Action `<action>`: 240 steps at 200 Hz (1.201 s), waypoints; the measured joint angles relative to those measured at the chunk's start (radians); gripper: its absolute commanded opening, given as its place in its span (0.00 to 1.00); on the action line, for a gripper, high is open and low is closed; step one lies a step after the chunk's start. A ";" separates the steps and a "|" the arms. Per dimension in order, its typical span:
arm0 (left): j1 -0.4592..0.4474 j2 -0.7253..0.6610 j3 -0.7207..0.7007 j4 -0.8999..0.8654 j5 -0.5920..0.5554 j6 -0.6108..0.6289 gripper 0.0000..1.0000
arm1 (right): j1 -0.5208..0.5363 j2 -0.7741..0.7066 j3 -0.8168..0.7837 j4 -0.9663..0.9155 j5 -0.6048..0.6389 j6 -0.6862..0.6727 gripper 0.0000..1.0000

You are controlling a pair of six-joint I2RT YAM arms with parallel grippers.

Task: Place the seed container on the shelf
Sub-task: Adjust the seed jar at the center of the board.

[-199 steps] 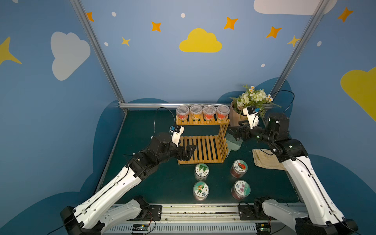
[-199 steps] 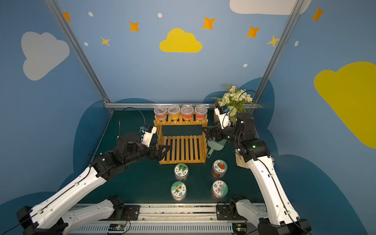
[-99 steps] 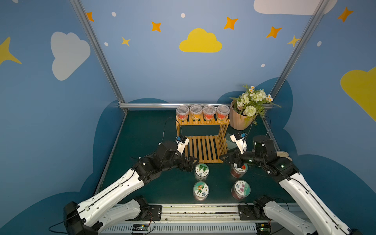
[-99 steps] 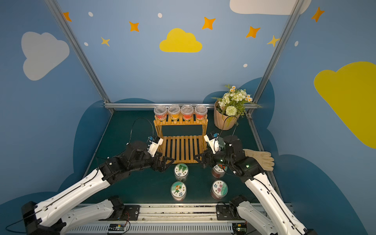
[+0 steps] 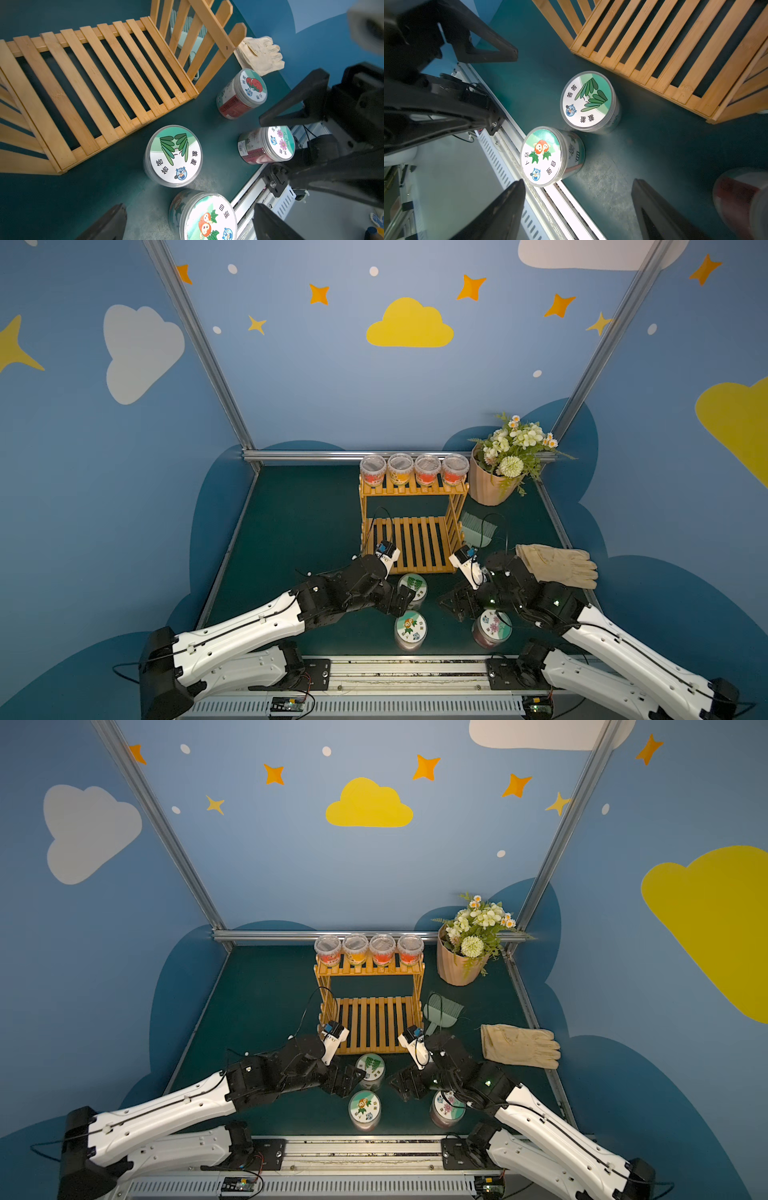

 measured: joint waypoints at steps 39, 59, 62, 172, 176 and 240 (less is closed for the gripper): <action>-0.008 -0.033 -0.034 0.019 -0.027 -0.061 0.98 | 0.174 0.080 -0.016 0.056 0.182 0.044 0.91; -0.011 -0.051 -0.087 0.030 -0.023 -0.092 0.97 | 0.219 0.109 -0.040 0.102 0.235 0.070 0.94; -0.013 -0.053 -0.095 0.032 -0.023 -0.097 0.97 | 0.222 0.111 -0.045 0.111 0.240 0.072 0.94; -0.021 -0.103 -0.215 0.106 -0.028 -0.174 0.95 | 0.235 0.237 -0.090 0.274 0.349 0.161 0.98; -0.021 -0.097 -0.216 0.106 -0.029 -0.175 0.95 | 0.235 0.248 -0.090 0.276 0.351 0.163 0.98; -0.021 -0.060 -0.216 0.119 -0.068 -0.188 0.93 | 0.234 0.371 -0.030 0.279 0.352 0.134 0.98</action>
